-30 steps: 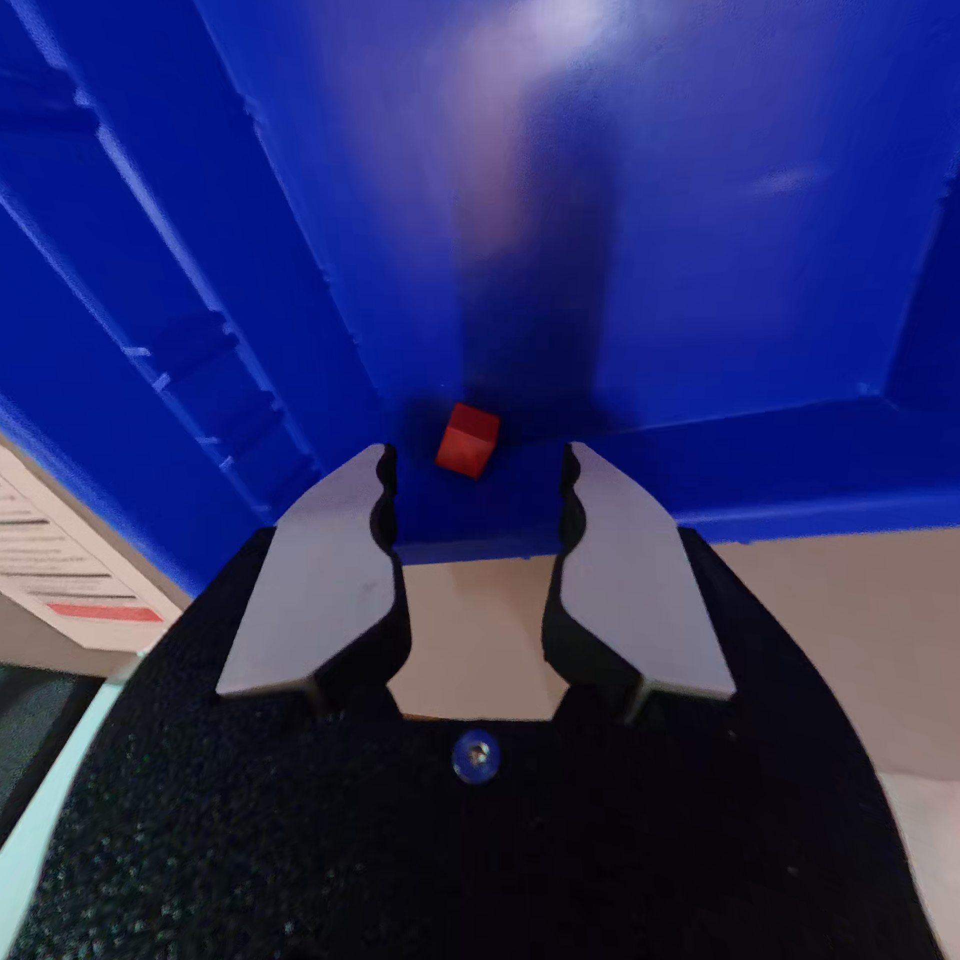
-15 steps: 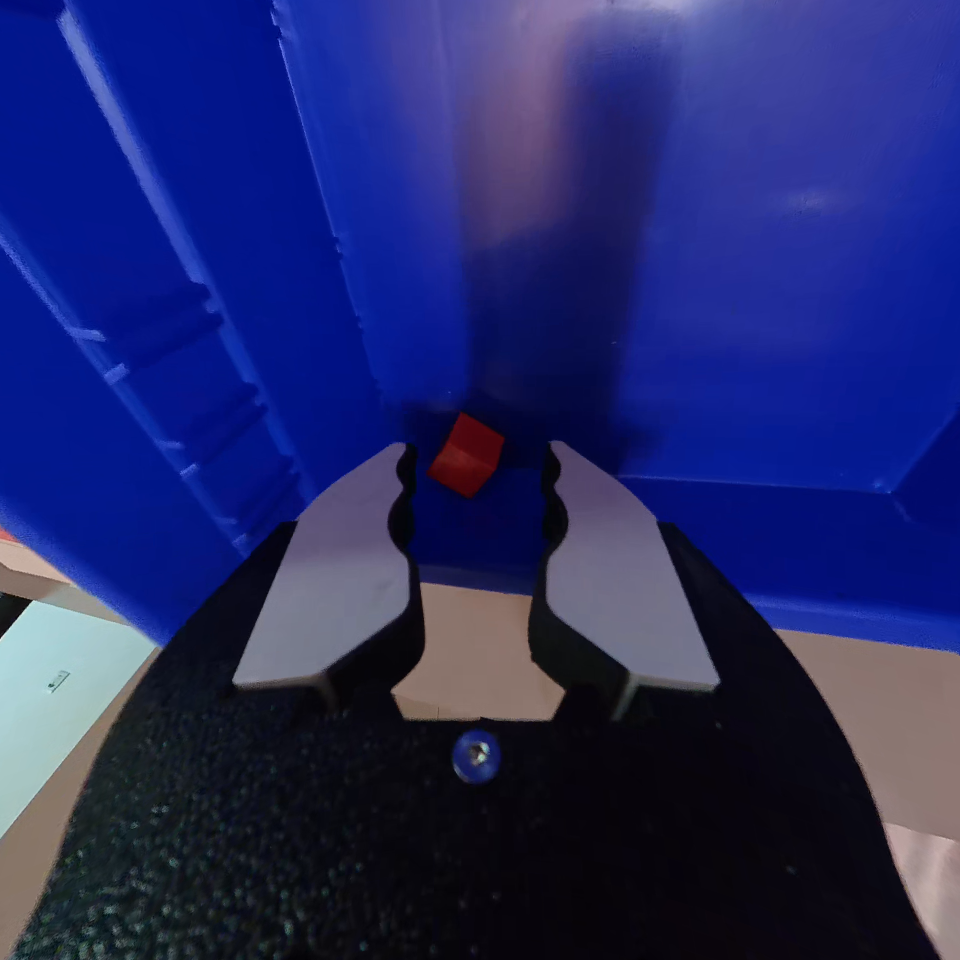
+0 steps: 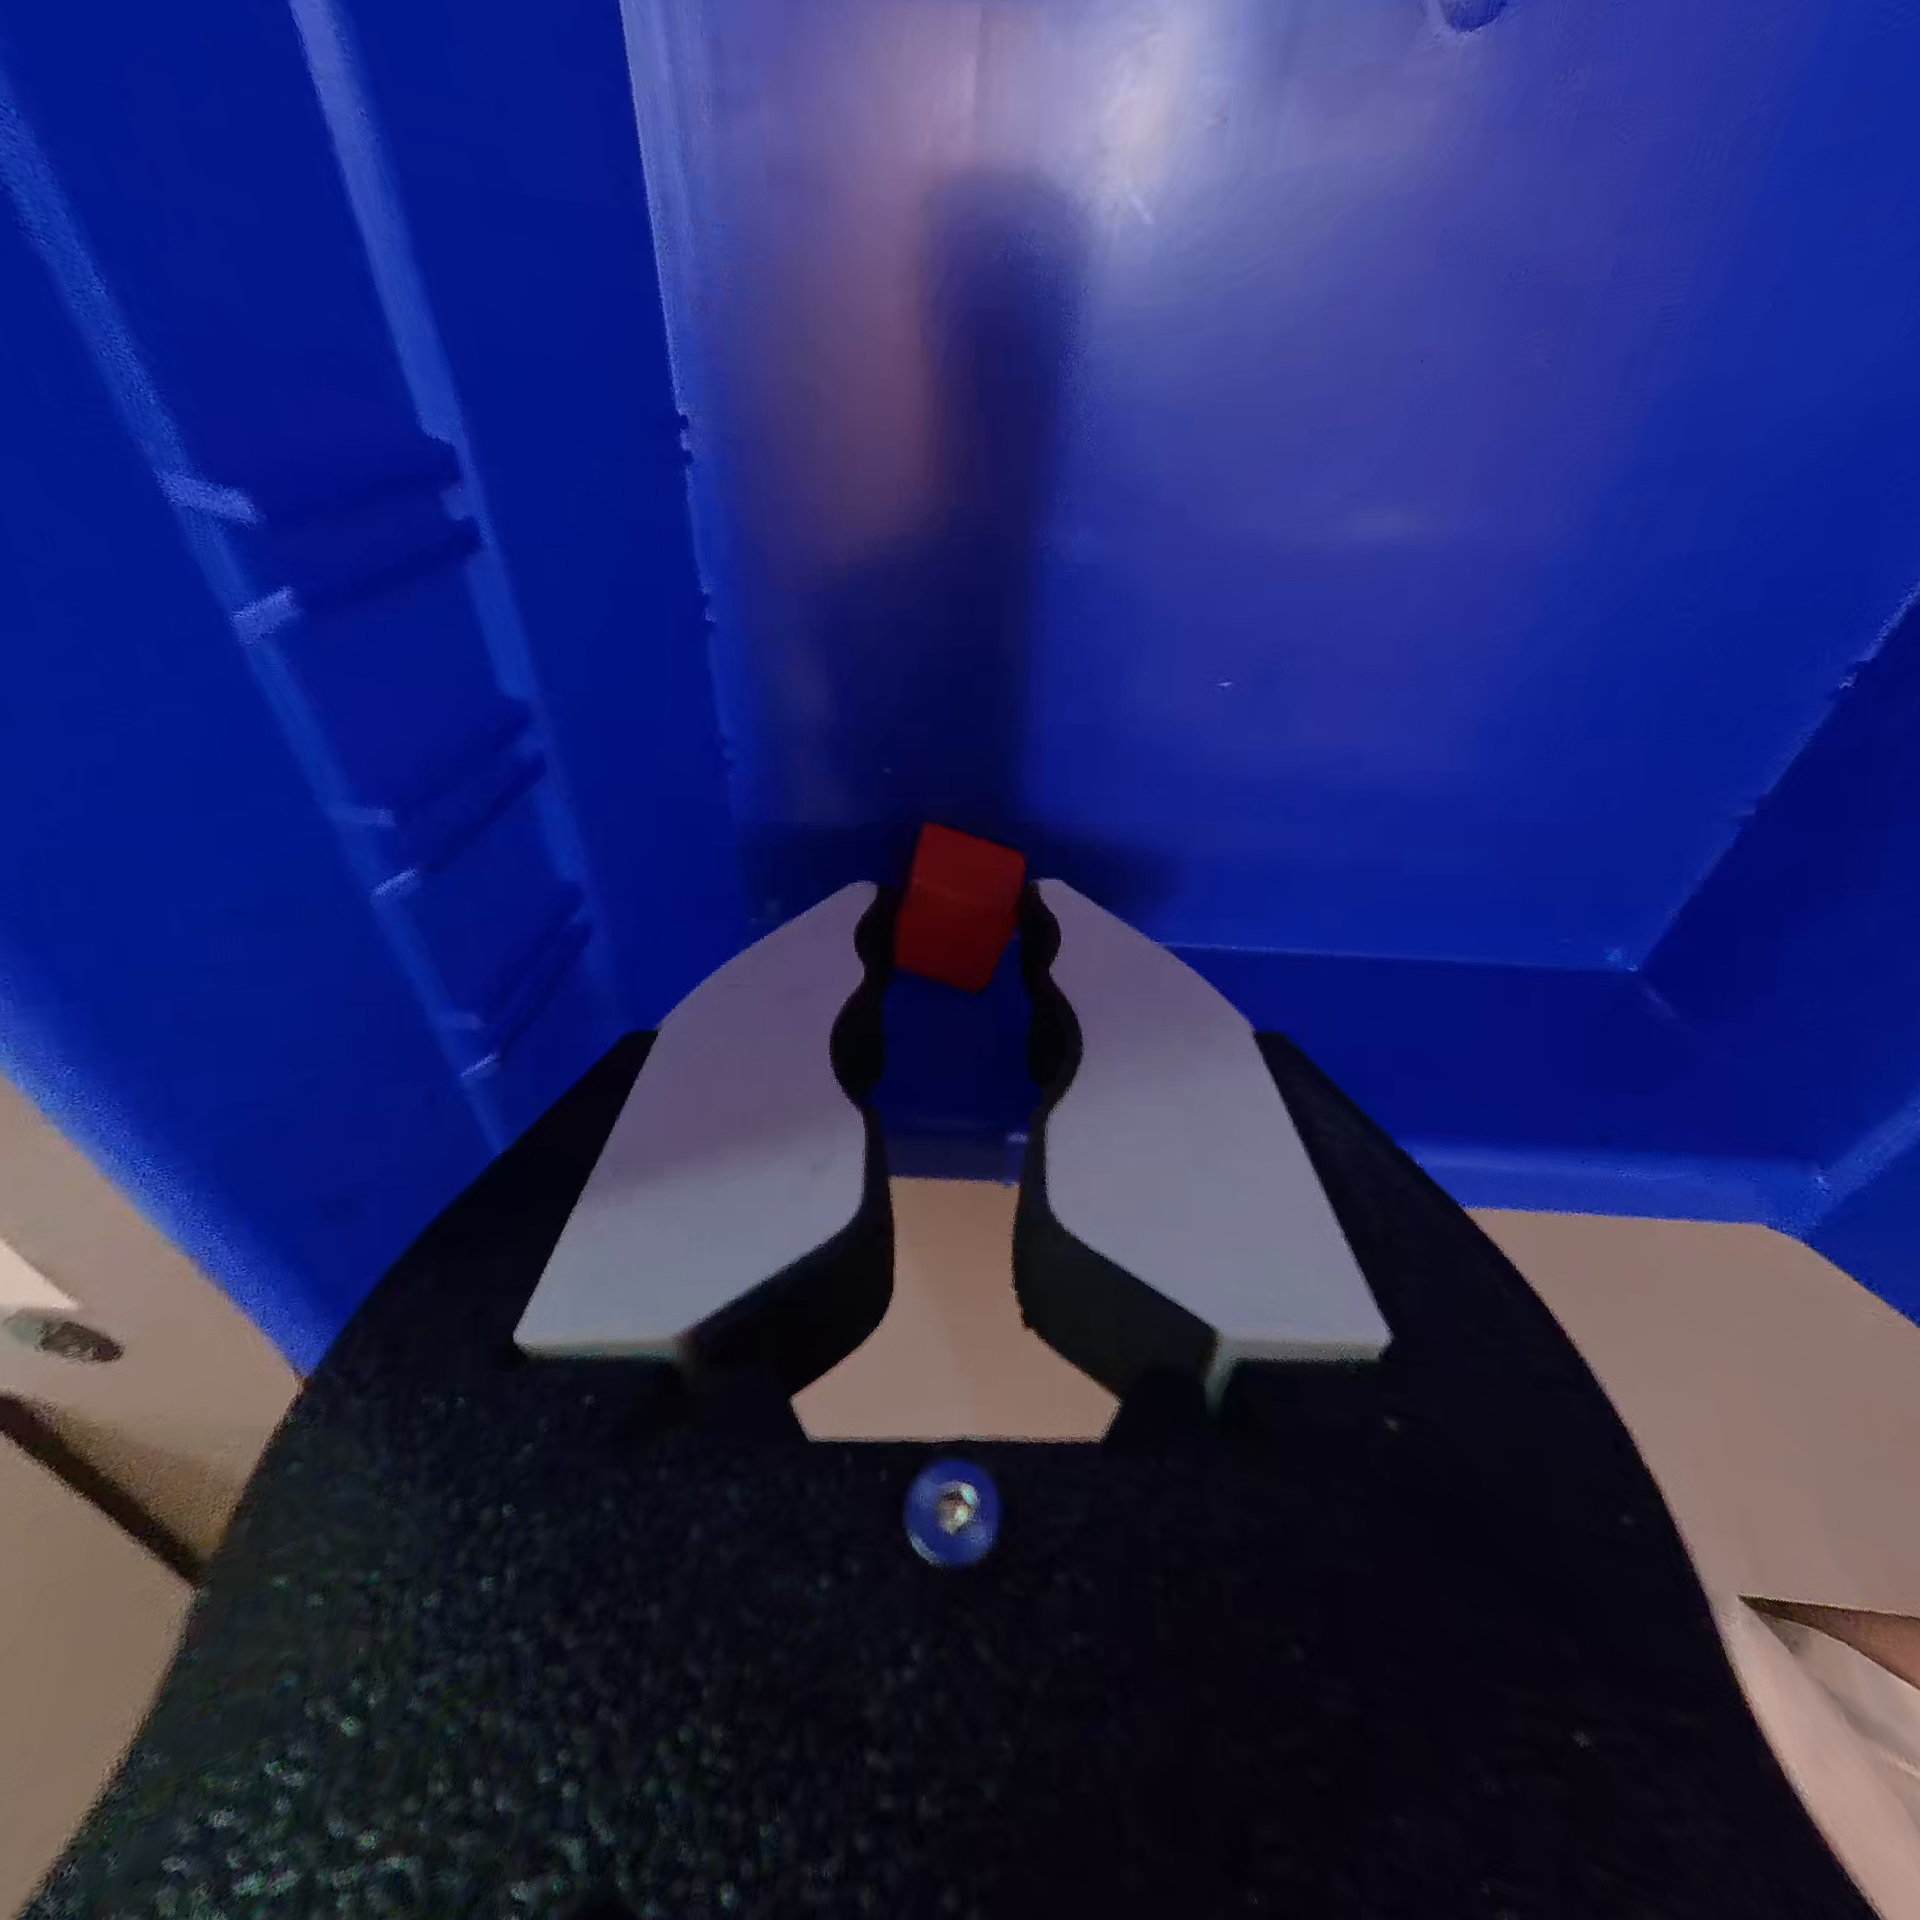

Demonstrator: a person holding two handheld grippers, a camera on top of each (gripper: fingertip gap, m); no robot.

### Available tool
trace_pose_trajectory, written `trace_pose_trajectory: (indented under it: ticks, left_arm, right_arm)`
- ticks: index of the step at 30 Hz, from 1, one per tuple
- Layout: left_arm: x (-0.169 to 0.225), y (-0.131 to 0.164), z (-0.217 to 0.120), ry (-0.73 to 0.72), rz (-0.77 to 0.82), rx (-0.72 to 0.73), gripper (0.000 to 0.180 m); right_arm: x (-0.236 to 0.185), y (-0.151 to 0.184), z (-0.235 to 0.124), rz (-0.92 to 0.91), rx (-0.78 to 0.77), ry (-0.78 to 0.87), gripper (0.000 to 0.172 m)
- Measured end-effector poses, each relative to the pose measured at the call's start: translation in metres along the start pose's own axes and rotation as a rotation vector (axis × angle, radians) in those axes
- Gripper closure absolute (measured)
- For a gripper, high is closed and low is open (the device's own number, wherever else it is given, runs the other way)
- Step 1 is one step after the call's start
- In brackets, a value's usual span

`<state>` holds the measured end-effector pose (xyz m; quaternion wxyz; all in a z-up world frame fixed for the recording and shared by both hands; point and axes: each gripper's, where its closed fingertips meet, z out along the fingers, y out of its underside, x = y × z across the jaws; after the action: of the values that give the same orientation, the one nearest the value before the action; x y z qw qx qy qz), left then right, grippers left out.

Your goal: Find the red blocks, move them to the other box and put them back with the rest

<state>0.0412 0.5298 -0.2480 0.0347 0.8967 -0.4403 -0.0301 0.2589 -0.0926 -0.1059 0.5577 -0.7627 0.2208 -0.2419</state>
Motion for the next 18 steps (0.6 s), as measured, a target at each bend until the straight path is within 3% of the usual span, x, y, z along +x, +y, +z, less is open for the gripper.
trace_pose_trajectory:
  ticks: [5, 8, 11, 14, 18]
  left_arm:
    - [0.017, -0.015, -0.029, 0.130, 0.056, 0.160, 0.158]
    - [0.032, -0.025, -0.072, 0.199, 0.115, 0.307, 0.158]
    - [0.072, -0.023, -0.125, 0.386, 0.200, 0.463, 0.158]
    - [0.126, -0.001, -0.168, 0.581, 0.331, 0.583, 0.158]
    - [0.214, 0.058, -0.201, 0.866, 0.555, 0.644, 0.158]
  right_arm:
    - [-0.003, -0.004, -0.002, -0.011, 0.009, -0.001, 0.113]
    - [-0.008, -0.007, -0.001, -0.017, 0.018, -0.011, 0.114]
    - [-0.017, -0.012, 0.003, -0.028, 0.038, -0.025, 0.114]
    - [-0.035, -0.025, 0.007, -0.051, 0.101, -0.065, 0.114]
    - [-0.076, -0.048, 0.009, -0.131, 0.226, -0.180, 0.111]
